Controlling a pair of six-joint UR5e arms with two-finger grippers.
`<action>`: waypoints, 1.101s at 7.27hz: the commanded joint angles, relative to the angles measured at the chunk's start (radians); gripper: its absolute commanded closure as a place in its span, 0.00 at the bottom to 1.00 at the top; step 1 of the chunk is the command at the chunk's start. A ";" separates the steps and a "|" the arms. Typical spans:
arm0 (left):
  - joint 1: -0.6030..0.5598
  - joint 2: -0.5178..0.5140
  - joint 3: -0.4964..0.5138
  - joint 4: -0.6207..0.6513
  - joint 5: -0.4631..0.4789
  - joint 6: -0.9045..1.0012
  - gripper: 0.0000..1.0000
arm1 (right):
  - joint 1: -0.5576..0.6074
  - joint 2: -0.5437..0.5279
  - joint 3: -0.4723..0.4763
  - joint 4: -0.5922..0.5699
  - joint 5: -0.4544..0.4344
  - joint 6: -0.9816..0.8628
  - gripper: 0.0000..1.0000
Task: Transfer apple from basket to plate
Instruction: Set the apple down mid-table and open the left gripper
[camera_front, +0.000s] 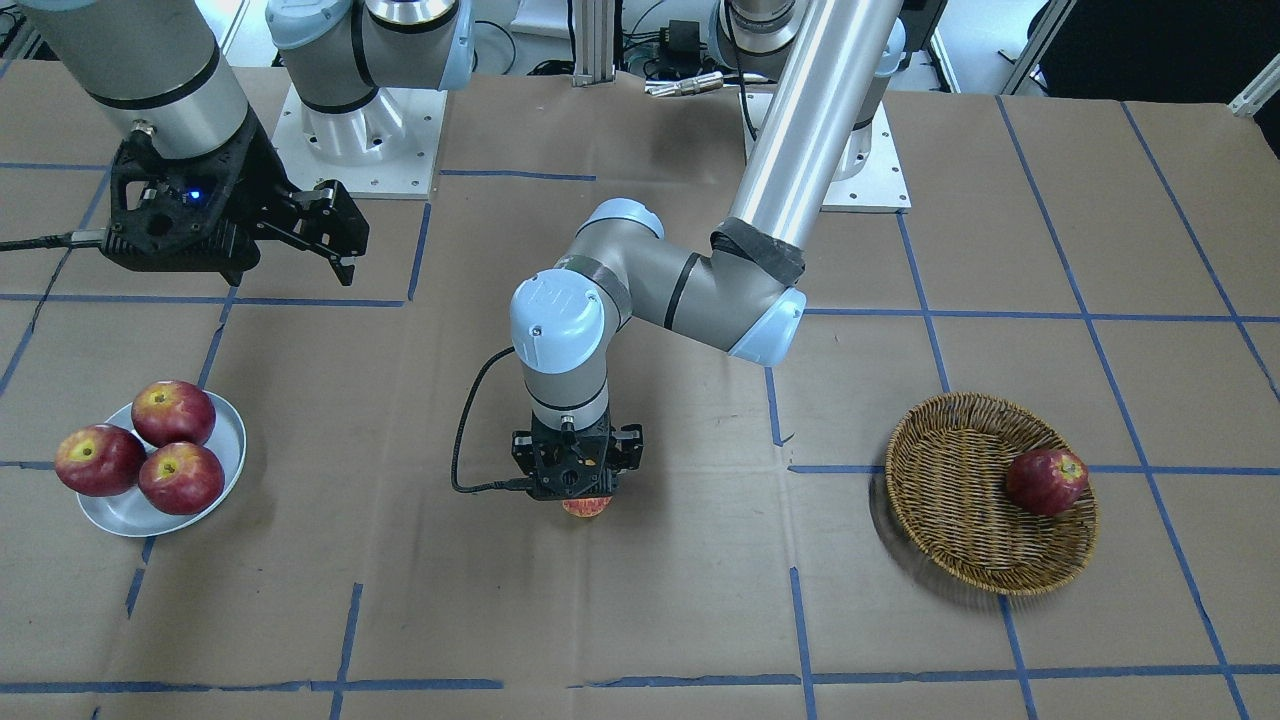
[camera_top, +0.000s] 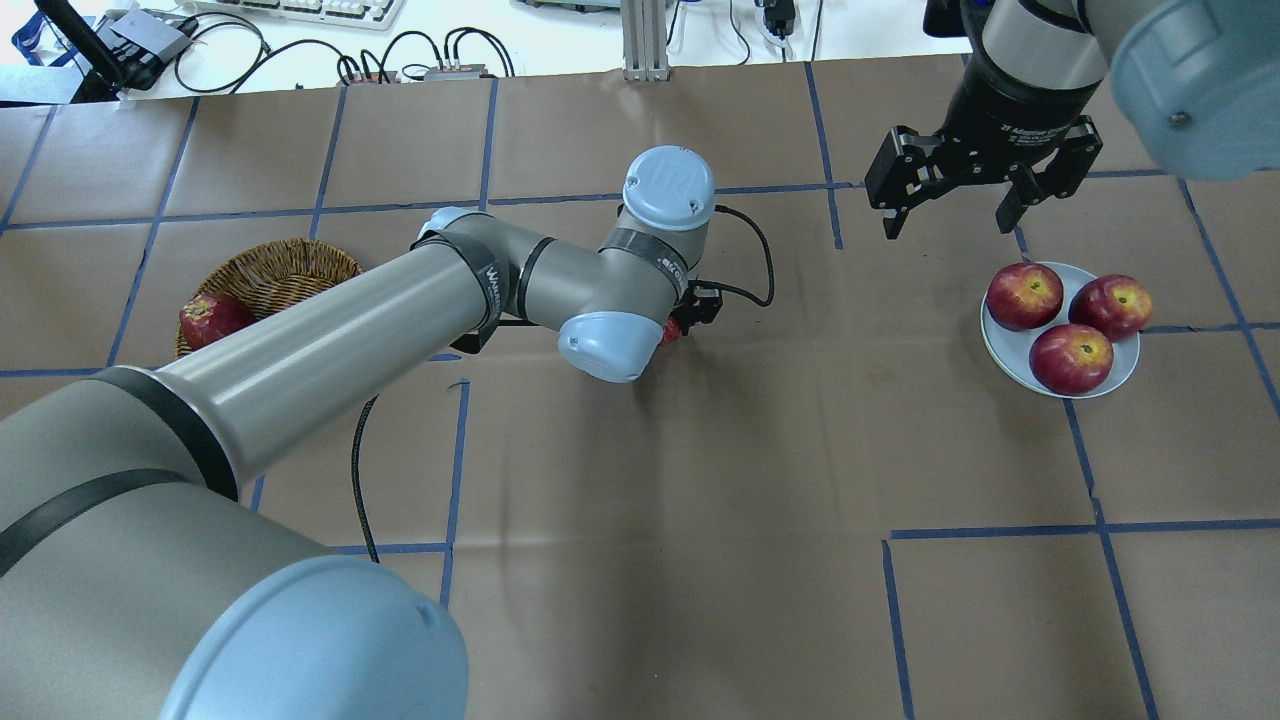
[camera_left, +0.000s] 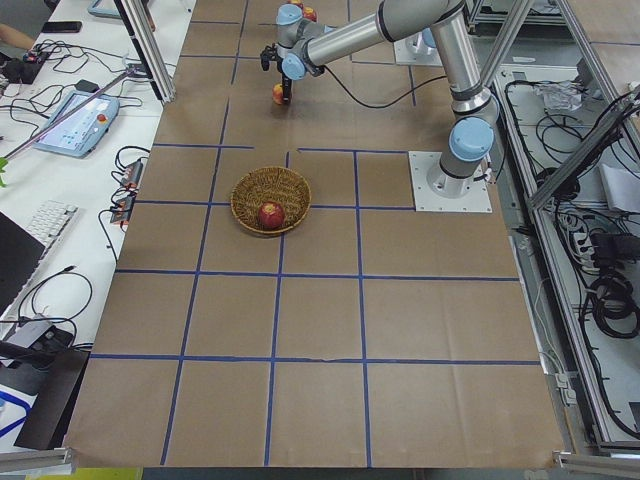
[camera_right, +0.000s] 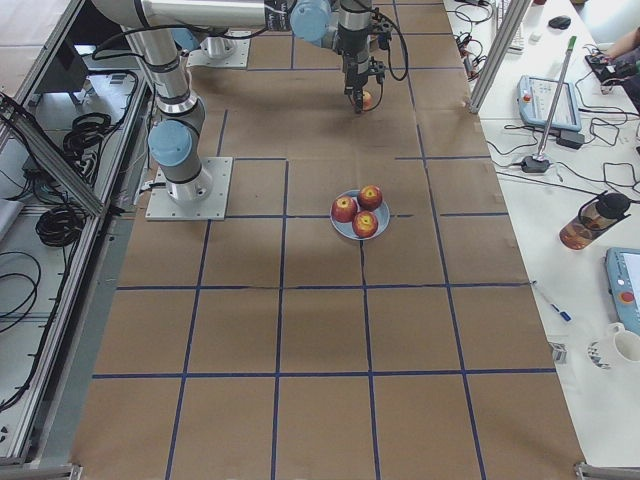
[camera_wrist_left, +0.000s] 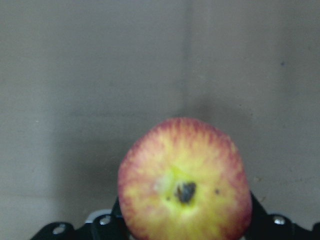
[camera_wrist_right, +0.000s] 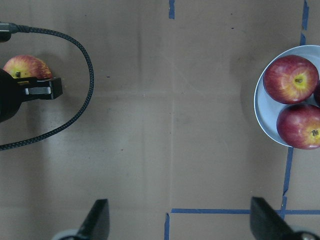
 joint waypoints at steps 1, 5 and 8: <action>-0.001 0.015 0.003 -0.001 -0.009 -0.010 0.02 | 0.000 0.000 -0.001 0.002 0.000 0.000 0.00; 0.111 0.237 0.107 -0.322 -0.009 0.150 0.01 | 0.000 0.000 0.001 0.000 0.003 0.000 0.00; 0.282 0.534 0.100 -0.648 -0.011 0.390 0.01 | 0.001 -0.003 0.001 -0.015 -0.004 0.015 0.00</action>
